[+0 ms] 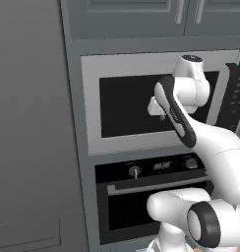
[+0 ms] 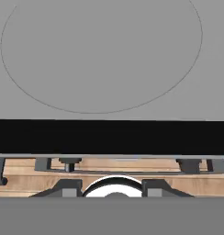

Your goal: Take the baked cake out of the oven and place it on the plate for cooling. Then close the oven door.

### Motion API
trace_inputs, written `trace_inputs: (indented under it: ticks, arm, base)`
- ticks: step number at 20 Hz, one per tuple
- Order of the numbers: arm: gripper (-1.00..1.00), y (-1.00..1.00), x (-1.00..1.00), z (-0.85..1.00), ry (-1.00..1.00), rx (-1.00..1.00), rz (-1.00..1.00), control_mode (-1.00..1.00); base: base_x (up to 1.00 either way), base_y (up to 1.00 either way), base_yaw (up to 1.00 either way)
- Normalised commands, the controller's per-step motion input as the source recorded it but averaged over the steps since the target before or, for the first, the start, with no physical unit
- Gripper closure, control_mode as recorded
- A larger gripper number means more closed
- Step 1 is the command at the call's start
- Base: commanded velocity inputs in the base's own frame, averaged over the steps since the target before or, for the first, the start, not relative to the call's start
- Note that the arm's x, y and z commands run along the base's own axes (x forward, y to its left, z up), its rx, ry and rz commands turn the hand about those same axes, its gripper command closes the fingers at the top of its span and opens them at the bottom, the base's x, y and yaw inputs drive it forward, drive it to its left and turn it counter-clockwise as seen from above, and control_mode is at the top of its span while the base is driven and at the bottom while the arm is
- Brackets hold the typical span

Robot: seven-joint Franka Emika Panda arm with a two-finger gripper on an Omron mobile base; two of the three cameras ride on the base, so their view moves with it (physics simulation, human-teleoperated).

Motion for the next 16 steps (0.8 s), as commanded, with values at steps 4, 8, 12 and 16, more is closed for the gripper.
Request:
trace_inputs:
  ticks: [4, 8, 12, 16]
  arm:
    - [-1.0, 0.0, 0.0, 0.0, 0.0, 0.0, 0.0, 1.0]
    - [-1.0, 0.0, 0.0, 0.0, 0.0, 0.0, 0.0, 1.0]
    - [-1.0, 0.0, 0.0, 0.0, 0.0, 0.0, 0.0, 1.0]
    - [-1.0, 0.0, 0.0, 0.0, 0.0, 0.0, 0.0, 1.0]
  base:
    - [-0.32, 0.0, 0.0]
    - [-0.87, -0.36, 0.0]
    - [-0.04, -0.81, 0.13]
    - [0.25, -0.96, 0.46]
